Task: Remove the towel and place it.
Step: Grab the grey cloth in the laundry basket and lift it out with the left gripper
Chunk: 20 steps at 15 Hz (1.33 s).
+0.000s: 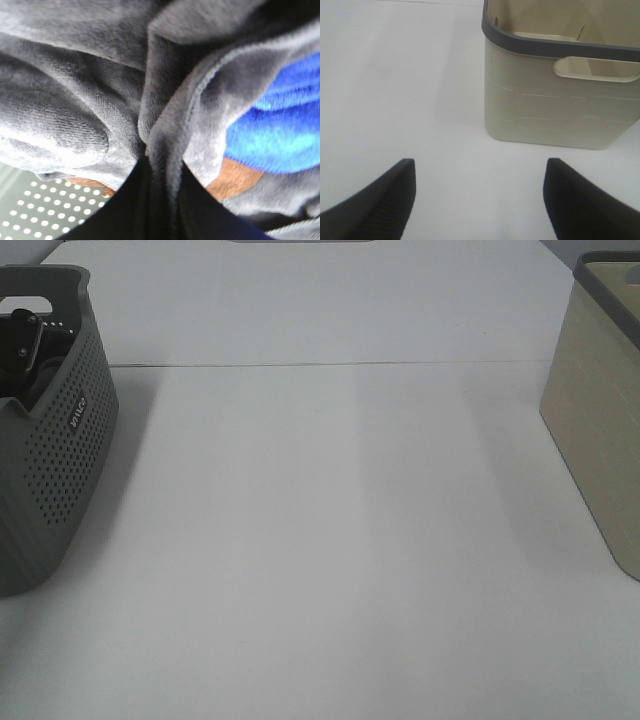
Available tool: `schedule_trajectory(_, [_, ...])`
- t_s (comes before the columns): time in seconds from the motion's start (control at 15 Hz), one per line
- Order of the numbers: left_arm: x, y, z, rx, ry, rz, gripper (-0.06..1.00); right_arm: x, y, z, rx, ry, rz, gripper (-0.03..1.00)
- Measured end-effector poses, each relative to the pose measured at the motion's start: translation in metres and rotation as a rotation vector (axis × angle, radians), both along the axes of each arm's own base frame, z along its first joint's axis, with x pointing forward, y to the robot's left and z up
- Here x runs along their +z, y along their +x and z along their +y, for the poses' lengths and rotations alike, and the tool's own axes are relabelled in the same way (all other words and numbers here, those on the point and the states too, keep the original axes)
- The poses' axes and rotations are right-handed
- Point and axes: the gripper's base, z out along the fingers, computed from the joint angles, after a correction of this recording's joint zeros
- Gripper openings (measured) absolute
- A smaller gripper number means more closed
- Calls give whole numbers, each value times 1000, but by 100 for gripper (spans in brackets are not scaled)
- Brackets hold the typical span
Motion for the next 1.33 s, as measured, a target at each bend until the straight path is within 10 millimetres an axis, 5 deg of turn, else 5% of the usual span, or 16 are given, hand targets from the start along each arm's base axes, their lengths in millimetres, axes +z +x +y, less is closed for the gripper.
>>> schedule_trajectory(0.33, [0, 0, 1, 35, -7, -13, 0, 0, 0, 0, 0, 0, 0, 68])
schedule_trajectory(0.47, [16, 0, 1, 46, -6, -57, 0, 0, 0, 0, 0, 0, 0, 68])
schedule_trajectory(0.8, [111, -20, -1, 147, -82, -342, 0, 0, 0, 0, 0, 0, 0, 68])
schedule_trajectory(1.07, [178, -58, -11, 122, -116, -522, 0, 0, 0, 0, 0, 0, 0, 68])
schedule_trajectory(1.13, [211, -82, -23, 73, -139, -629, 0, 0, 0, 0, 0, 0, 0, 68])
schedule_trajectory(1.33, [247, -112, -39, 13, -186, -777, 0, 0, 0, 0, 0, 0, 0, 68])
